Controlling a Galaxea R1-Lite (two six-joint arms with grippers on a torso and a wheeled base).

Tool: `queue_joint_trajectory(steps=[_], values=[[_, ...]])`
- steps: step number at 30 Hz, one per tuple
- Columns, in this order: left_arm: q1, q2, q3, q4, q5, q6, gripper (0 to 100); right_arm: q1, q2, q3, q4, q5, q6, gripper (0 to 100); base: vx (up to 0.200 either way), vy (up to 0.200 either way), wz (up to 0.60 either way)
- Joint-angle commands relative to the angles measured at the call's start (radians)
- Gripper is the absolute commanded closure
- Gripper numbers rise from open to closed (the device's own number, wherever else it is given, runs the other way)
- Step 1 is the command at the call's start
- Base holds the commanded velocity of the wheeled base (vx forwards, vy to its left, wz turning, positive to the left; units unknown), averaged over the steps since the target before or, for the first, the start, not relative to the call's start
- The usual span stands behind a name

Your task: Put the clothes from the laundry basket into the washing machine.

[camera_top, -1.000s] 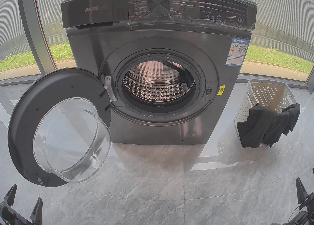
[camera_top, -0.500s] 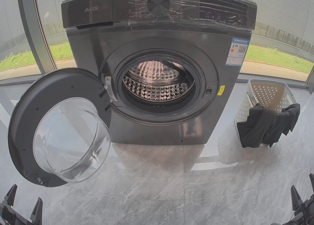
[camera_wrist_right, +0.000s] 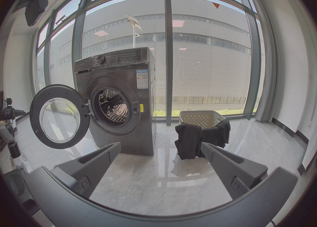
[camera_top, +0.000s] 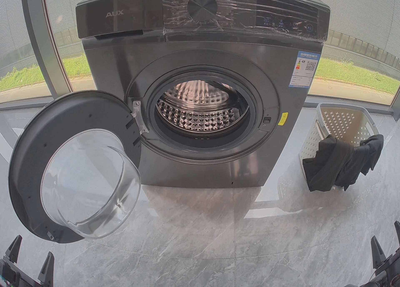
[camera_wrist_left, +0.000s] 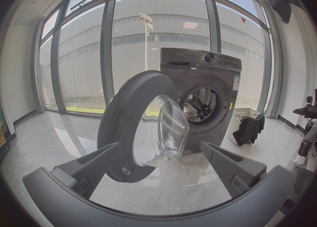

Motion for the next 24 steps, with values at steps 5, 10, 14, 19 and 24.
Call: queue_joint_trajectory(steps=[5,10,14,19,24], values=[[0.0,-0.018,0.016,0.0,0.0,0.006,0,0.0,-0.011,0.018,-0.001,0.0,0.0,0,0.08,0.0,0.0],[0.0,-0.018,0.016,0.0,0.002,0.006,0,0.0,-0.011,0.018,-0.001,0.0,0.0,0,0.0,-0.08,0.0],[0.0,-0.018,0.016,0.0,0.002,0.006,0,0.0,-0.011,0.018,-0.001,0.0,0.0,0,0.0,-0.2,0.0],[0.0,-0.018,0.016,0.0,0.002,0.006,0,0.0,-0.011,0.018,-0.001,0.0,0.0,0,0.0,-0.2,0.0],[0.0,-0.018,0.016,0.0,0.002,0.006,0,0.0,-0.011,0.018,-0.001,0.0,0.0,0,0.0,-0.2,0.0]])
